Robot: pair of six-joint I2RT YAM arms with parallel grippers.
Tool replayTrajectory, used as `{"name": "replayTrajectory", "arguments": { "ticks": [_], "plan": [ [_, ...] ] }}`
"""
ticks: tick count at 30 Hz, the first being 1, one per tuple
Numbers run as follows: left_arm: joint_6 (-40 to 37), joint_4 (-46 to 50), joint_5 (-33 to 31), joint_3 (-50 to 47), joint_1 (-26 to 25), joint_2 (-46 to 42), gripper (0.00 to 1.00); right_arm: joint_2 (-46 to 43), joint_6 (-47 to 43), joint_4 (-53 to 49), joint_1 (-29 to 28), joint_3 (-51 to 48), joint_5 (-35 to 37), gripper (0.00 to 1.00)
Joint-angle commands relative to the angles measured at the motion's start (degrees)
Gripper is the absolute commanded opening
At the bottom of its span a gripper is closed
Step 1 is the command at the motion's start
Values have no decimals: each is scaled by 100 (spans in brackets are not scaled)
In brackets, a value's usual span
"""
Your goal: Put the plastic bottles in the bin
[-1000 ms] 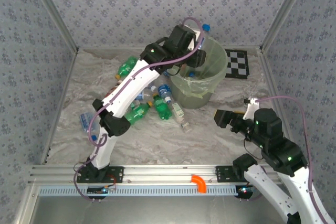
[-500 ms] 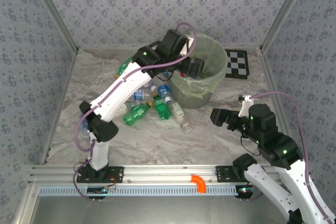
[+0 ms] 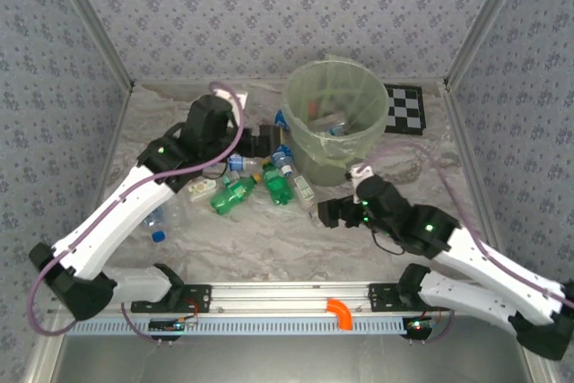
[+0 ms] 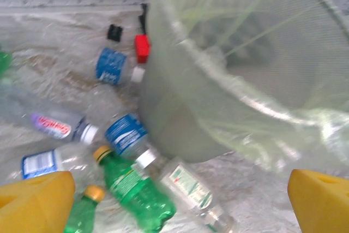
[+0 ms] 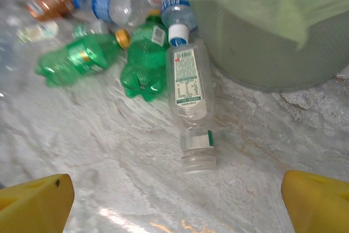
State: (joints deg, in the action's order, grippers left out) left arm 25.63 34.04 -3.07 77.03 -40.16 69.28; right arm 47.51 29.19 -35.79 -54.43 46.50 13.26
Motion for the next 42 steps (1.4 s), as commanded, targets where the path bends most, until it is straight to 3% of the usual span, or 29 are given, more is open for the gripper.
{"name": "replayTrajectory", "arguments": {
  "ticks": [1, 7, 17, 20, 32, 38, 42],
  "plan": [
    [138, -533, -39, -430, 159, -421, 100, 471, -403, 568, -300, -205, 937, 99],
    [61, -243, -186, -622, 393, -661, 100, 1475, -623, 1103, -352, -326, 834, 99],
    [448, 92, -286, -1067, 482, -836, 100, 2873, -742, 1705, -357, -204, 596, 72],
    [812, 278, -374, -1182, 501, -899, 100, 3184, -564, 1727, -348, -192, 569, 70],
    [895, -91, -475, -2192, 503, -2155, 100, 3802, -500, 2173, -208, -407, 433, 65],
    [813, -75, -444, -2202, 504, -2306, 100, 3872, -513, 2252, -121, -457, 544, 64],
    [795, -32, -335, -2170, 509, -2302, 100, 3961, -573, 2364, -117, -480, 579, 55]
  ]
}}
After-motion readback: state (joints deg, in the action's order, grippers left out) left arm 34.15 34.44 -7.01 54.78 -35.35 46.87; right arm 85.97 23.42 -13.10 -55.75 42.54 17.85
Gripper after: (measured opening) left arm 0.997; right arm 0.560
